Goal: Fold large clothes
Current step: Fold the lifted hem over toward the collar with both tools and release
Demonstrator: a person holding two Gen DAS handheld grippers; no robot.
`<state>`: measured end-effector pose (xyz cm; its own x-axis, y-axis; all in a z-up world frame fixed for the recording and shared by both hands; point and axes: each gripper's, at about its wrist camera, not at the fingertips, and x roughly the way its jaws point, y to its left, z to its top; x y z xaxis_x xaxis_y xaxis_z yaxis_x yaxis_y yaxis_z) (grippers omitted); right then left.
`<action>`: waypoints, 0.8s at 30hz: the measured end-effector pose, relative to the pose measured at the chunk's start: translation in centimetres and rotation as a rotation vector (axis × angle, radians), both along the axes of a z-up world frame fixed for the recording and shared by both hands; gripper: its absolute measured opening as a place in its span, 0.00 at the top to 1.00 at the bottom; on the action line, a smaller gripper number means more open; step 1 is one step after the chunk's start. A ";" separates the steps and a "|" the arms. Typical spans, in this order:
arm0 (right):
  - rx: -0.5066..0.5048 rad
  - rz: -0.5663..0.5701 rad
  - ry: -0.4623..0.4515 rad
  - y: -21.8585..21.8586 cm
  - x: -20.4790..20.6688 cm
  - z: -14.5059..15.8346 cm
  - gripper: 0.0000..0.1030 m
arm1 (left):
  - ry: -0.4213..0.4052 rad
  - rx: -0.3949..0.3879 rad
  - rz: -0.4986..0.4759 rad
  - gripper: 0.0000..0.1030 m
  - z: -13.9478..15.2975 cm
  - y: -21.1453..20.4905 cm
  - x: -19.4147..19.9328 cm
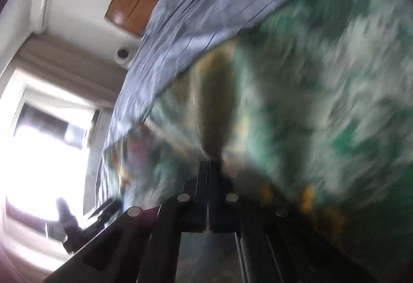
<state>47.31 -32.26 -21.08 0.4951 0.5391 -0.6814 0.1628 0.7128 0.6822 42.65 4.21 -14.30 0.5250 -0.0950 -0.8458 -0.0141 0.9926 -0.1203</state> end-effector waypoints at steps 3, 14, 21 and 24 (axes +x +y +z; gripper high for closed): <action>-0.057 0.052 -0.050 0.4 -1.3 3.0 0.81 | -0.044 -0.062 -0.025 0.11 1.5 0.3 -1.5; -0.217 0.083 -0.036 -1.5 -10.5 2.6 0.51 | 0.037 -0.084 0.073 0.04 0.2 1.5 -5.2; -0.333 0.092 -0.236 0.7 -17.7 9.3 0.28 | -0.101 0.058 -0.101 0.03 5.5 -2.4 -12.9; -0.393 0.134 -0.237 2.8 -22.0 8.6 0.27 | -0.088 0.108 -0.168 0.03 3.8 -4.9 -17.0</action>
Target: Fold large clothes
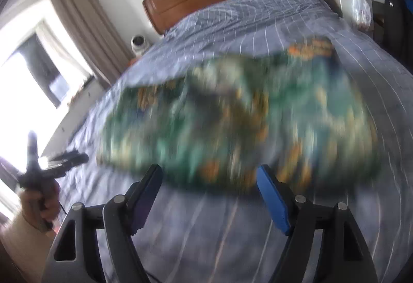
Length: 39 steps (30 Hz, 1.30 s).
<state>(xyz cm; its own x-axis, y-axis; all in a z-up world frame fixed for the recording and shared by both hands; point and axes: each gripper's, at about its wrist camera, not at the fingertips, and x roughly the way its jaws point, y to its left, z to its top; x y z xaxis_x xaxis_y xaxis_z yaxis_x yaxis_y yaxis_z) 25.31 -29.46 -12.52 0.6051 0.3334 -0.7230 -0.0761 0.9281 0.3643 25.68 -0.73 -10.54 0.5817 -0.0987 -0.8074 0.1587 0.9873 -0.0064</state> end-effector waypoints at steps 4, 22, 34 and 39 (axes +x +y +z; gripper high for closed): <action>-0.089 -0.032 0.034 1.9 -5.1 -4.4 0.27 | 0.045 0.058 0.011 0.03 -6.0 -2.7 -2.4; -0.241 -0.079 -0.039 2.5 -8.3 -11.0 0.09 | 0.063 0.098 0.217 0.00 -8.0 1.7 3.5; -0.251 -0.071 -0.047 2.5 -8.3 -11.1 0.08 | 0.035 0.039 0.226 0.00 -9.1 1.9 3.0; -0.259 -0.068 -0.040 2.6 -8.1 -11.1 0.07 | 0.034 0.043 0.225 0.00 -9.0 1.6 3.1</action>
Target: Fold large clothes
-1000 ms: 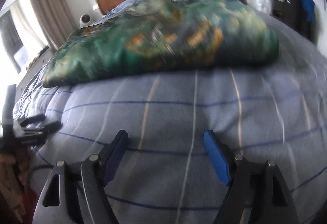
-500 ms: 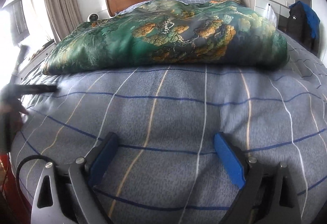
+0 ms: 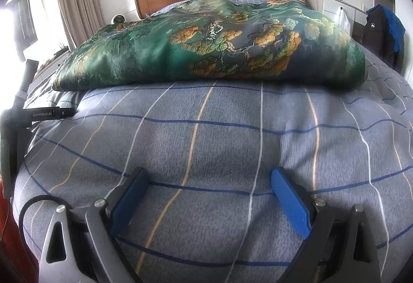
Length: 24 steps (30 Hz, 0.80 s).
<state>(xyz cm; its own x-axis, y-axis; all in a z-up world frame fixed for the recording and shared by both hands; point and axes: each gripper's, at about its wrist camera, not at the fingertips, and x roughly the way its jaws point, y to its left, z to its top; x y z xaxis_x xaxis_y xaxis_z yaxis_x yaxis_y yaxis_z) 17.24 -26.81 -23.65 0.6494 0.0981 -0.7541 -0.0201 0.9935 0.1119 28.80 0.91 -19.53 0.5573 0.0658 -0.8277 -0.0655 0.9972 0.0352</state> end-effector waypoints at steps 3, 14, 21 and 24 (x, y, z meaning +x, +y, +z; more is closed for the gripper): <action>-0.001 -0.001 -0.001 0.0 0.0 0.0 0.07 | 0.000 -0.002 0.000 0.00 0.0 0.1 0.0; -0.002 0.000 -0.003 0.0 0.0 -0.1 0.07 | 0.000 0.000 -0.001 0.00 0.1 0.1 0.1; -0.002 0.001 -0.003 0.0 0.0 -0.1 0.07 | 0.000 -0.001 -0.001 0.00 0.0 0.3 0.1; -0.002 0.001 -0.003 0.0 0.0 -0.1 0.07 | 0.000 -0.001 -0.001 0.00 0.1 0.2 0.2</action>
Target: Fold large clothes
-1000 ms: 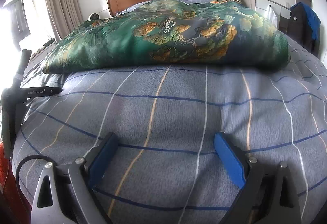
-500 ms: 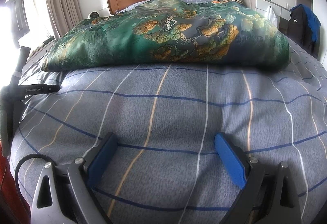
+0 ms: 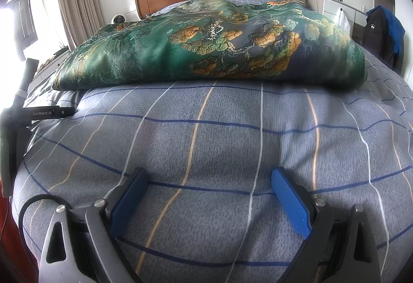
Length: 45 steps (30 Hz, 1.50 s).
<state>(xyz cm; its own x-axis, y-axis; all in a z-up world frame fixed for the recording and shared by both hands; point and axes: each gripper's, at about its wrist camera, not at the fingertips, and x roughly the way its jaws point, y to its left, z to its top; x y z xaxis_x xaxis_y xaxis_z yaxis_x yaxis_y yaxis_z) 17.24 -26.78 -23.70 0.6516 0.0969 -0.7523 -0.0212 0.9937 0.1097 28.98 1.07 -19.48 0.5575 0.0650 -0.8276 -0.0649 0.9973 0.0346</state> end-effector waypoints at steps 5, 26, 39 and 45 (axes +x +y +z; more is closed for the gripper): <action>0.000 0.000 0.000 0.0 0.0 0.0 0.07 | 0.000 0.000 0.000 0.00 0.0 0.0 0.0; -0.001 0.001 -0.004 0.0 0.1 -0.1 0.07 | 0.000 0.000 -0.001 0.00 -0.1 0.3 -0.2; -0.001 0.001 -0.006 0.0 0.1 0.0 0.07 | 0.000 0.000 -0.001 0.00 -0.1 0.2 -0.2; -0.001 0.001 -0.007 0.0 0.1 -0.1 0.07 | 0.000 -0.001 -0.001 0.00 -0.1 0.3 -0.2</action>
